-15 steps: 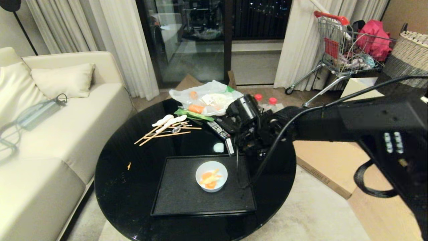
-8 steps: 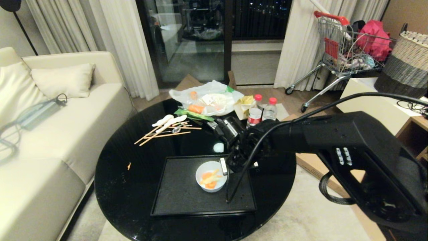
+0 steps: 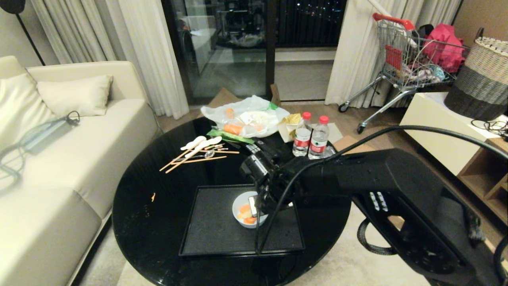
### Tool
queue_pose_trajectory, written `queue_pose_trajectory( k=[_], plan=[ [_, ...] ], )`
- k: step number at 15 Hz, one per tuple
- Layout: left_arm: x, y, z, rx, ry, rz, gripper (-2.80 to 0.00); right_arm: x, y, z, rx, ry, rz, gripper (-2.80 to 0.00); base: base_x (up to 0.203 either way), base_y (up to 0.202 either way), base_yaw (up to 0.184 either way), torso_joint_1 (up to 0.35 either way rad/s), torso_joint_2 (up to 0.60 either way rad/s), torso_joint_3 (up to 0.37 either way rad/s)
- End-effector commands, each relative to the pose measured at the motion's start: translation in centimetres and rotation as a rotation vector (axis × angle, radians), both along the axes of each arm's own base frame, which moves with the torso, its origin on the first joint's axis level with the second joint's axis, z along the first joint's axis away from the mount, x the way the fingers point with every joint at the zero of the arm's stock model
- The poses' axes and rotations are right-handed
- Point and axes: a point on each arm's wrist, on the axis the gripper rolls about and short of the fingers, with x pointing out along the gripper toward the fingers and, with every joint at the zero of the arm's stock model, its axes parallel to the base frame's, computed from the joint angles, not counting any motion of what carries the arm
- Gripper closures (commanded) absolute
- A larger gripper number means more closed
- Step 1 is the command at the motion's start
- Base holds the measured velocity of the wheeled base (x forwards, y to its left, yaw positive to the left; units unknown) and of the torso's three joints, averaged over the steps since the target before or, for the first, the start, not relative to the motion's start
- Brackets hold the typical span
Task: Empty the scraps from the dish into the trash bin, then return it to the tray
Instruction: Pick up the bowl with leftover food
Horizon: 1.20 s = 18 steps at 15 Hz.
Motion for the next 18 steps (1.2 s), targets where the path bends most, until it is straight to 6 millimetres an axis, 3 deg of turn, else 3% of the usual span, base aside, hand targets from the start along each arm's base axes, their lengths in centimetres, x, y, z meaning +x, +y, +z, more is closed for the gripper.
queue_pose_trajectory(
  k=[1, 11, 17, 18],
  plan=[
    [0.0, 0.0, 0.0, 0.0, -0.001, 0.001, 0.0, 0.1, 0.1, -1.1, -0.019, 0.015, -0.005, -2.8, 0.0, 0.0, 0.0, 0.0, 0.0, 0.0],
    [0.0, 0.0, 0.0, 0.0, -0.001, 0.001, 0.0, 1.4, 0.5, -3.7, -0.013, -0.026, -0.032, -2.8, 0.0, 0.0, 0.0, 0.0, 0.0, 0.0],
    [0.0, 0.0, 0.0, 0.0, -0.001, 0.001, 0.0, 2.7, -0.4, -4.7, -0.013, -0.032, -0.06, -2.8, 0.0, 0.0, 0.0, 0.0, 0.0, 0.0],
    [0.0, 0.0, 0.0, 0.0, -0.001, 0.001, 0.0, 2.9, -0.6, -4.9, -0.015, -0.034, -0.061, 0.0, 0.0, 0.0, 0.0, 0.0, 0.0, 0.0]
  ],
)
